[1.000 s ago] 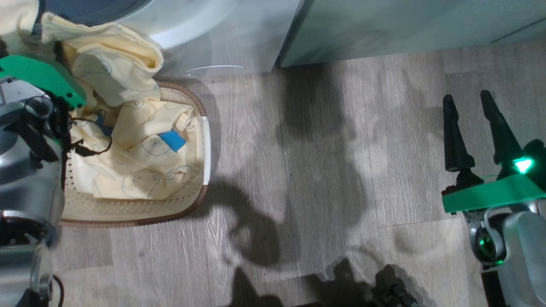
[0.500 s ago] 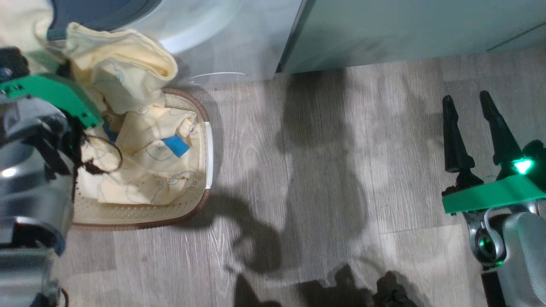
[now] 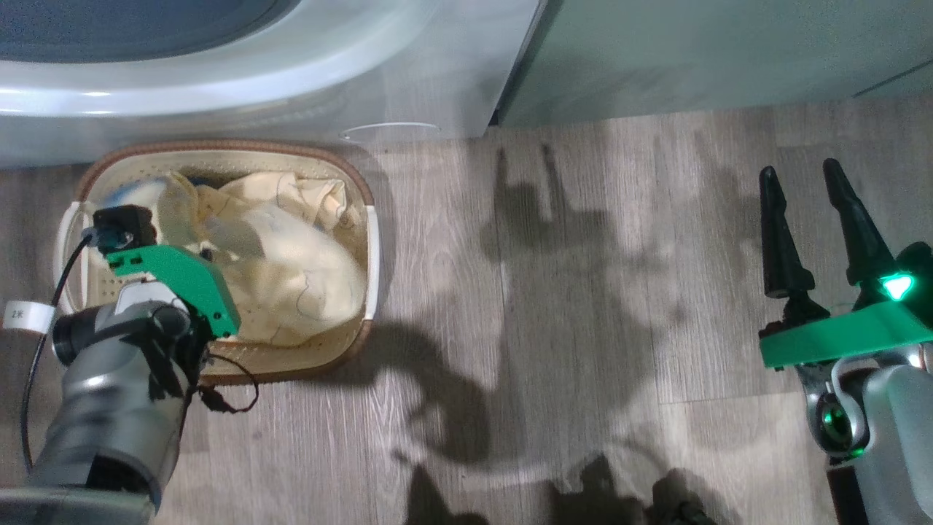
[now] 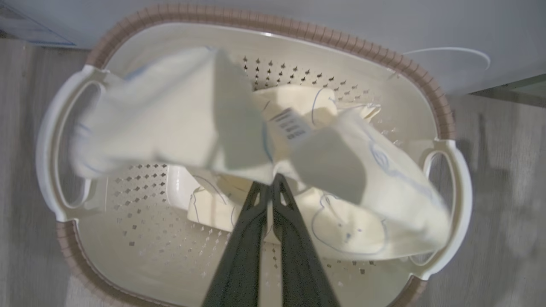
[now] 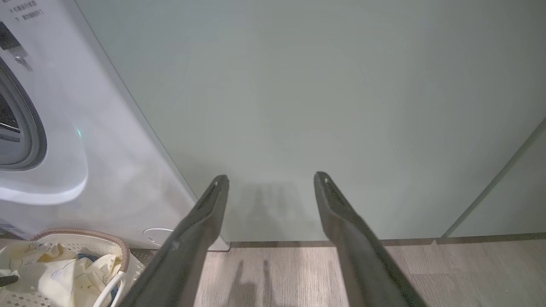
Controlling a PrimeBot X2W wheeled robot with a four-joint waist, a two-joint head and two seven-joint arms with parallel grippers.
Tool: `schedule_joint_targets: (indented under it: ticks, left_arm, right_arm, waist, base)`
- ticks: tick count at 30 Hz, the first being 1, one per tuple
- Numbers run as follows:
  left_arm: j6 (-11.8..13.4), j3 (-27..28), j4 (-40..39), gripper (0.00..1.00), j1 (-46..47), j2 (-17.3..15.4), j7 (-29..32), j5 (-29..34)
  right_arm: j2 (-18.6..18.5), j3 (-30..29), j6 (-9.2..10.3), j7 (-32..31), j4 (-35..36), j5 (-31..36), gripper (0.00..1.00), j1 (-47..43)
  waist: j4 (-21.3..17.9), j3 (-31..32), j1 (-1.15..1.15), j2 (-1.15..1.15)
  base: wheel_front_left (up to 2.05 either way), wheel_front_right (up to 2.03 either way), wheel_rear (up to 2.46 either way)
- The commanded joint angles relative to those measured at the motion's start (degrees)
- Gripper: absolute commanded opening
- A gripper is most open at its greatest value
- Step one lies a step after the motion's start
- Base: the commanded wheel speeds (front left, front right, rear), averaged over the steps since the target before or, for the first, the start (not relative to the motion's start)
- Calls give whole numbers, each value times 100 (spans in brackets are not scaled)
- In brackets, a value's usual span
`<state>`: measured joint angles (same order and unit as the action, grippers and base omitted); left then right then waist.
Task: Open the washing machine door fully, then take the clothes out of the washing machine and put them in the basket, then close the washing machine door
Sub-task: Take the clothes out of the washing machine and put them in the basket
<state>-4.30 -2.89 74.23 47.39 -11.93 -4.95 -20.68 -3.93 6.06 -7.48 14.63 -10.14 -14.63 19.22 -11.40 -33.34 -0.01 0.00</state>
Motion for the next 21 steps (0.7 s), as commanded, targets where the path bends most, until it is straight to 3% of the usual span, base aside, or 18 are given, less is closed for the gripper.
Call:
schedule_joint_targets:
  ticks: [1, 8, 14, 19, 20, 21]
  left_arm:
    - [48, 103, -54, 0, -117, -251, 61, -26]
    - [256, 80, -37, 0, -162, -464, 386, -43]
    - [324, -1, -30, 0, -201, -534, 875, -39]
    - [301, 3, -29, 0, -235, -536, 874, -92]
    - [283, 6, -29, 15, -238, -541, 810, -105]
    - [262, 3, -29, 47, -243, -540, 769, -115]
  right_arm:
    - [-108, 126, -1, 37, 185, -12, 100, 6]
    - [-162, 137, -1, 37, 239, -27, 100, 126]
    - [-140, 136, -1, 37, 255, -32, 100, 203]
    - [-114, 126, -1, 37, 252, -34, 100, 220]
    - [-108, 123, -1, 37, 249, -33, 100, 224]
    - [-103, 114, -1, 37, 244, -31, 100, 225]
  waist:
    - [-7, -81, 1, 0]
    - [-136, -352, 1, 0]
    - [-272, -540, 1, 0]
    - [-326, -591, 1, 0]
    - [-334, -593, 1, 0]
    - [-337, -590, 1, 0]
  base:
    - [0, 0, 0]
    - [0, 0, 0]
    - [0, 0, 0]
    - [0, 0, 0]
    - [0, 0, 0]
    - [0, 0, 0]
